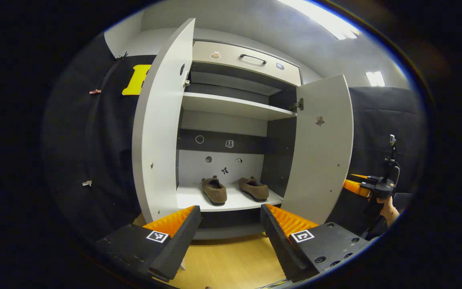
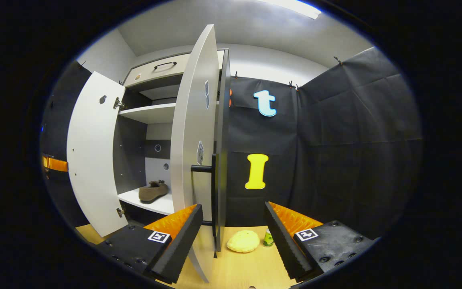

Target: Grab one shoe with the right hand and put it into the shoe cabinet, grab the other shoe with the left hand and put it into the shoe cabinet; then close the right door with the right hand and the left door with the left hand.

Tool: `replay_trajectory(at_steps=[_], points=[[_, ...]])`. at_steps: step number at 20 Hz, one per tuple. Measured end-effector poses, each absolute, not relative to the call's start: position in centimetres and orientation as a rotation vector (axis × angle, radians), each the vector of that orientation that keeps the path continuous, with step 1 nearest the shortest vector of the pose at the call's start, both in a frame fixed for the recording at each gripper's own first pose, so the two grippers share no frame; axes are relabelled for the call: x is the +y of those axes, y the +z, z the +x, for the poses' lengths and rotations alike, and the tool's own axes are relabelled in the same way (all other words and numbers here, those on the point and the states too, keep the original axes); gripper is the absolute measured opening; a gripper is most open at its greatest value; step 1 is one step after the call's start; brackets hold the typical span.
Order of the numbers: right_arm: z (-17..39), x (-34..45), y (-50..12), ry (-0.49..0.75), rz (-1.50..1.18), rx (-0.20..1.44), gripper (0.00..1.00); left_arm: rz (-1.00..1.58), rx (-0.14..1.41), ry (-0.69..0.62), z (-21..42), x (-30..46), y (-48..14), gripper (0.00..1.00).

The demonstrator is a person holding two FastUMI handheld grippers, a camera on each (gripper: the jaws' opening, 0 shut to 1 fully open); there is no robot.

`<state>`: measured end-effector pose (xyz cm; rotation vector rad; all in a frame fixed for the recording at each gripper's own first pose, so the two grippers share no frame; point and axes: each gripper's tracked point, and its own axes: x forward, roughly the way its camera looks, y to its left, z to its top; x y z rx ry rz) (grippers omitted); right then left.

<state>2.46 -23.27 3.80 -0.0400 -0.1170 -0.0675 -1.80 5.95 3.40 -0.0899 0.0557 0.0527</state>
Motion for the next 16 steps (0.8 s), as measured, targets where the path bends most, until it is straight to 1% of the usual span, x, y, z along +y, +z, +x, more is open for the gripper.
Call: replay_trajectory(at_steps=[1, 4, 5, 6, 8, 9, 10, 16], points=[[3.4, -23.6, 3.7, -0.041, -0.037, -0.111, 0.95, -0.099, 0.054, 0.066, -2.0, 6.0, 3.5, 0.95], [3.9, -21.9, 3.5, 0.059, 0.005, -0.095, 0.95, -0.126, 0.039, 0.116, -2.7, 6.5, 3.7, 0.95], [4.0, -21.0, 3.4, 0.095, 0.012, -0.087, 0.9, -0.133, 0.038, 0.139, -2.9, 6.9, 3.6, 0.95], [4.3, -20.0, 3.4, 0.134, 0.015, -0.082, 0.95, -0.138, 0.04, 0.161, -3.2, 7.3, 3.5, 0.95], [5.0, -17.7, 3.3, 0.204, 0.018, -0.073, 0.95, -0.128, 0.043, 0.21, -3.8, 8.4, 3.4, 0.95], [5.3, -16.7, 3.2, 0.231, 0.022, -0.067, 0.9, -0.12, 0.045, 0.228, -4.1, 8.7, 3.4, 0.95], [5.9, -15.7, 3.1, 0.252, 0.023, -0.064, 0.95, -0.108, 0.048, 0.245, -4.5, 9.0, 3.5, 0.95], [9.3, -9.8, 2.6, 0.356, 0.069, -0.047, 0.95, -0.046, 0.081, 0.357, -6.3, 12.9, 2.6, 0.95]])
